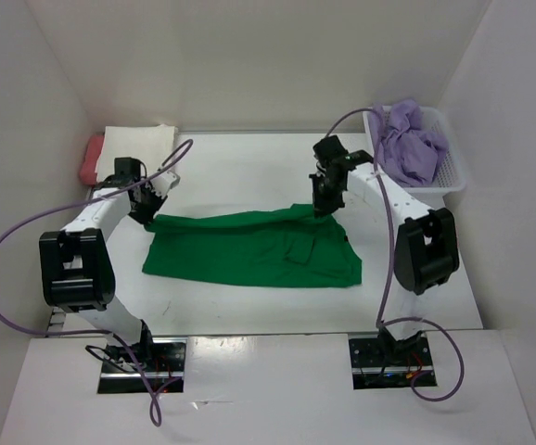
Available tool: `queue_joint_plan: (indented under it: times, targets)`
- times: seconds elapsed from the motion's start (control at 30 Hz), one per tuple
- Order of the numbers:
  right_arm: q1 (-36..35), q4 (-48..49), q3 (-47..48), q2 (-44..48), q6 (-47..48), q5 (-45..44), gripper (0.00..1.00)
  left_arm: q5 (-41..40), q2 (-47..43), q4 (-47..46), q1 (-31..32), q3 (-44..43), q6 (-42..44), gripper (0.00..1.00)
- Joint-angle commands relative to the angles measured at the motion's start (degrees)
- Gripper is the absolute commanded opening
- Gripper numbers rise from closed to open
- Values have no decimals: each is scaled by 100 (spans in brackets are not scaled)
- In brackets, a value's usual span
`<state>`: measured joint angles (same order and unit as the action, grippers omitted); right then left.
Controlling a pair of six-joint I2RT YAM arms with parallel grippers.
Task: Fold and stack the t-shirts
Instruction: Fold the other side of the tshirt into a rectangle
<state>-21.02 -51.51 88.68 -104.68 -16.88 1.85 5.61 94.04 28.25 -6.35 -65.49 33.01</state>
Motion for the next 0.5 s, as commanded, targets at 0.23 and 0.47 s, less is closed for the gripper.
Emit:
queue_joint_plan:
  times: [0.23, 0.47]
  targets:
    - [-465, 272, -1634, 1705, -605, -88, 0, -235, -545, 182, -24, 142, 443, 0]
    - [-308, 466, -637, 865, -615, -773, 0, 327, -274, -1373, 151, -348, -22, 2]
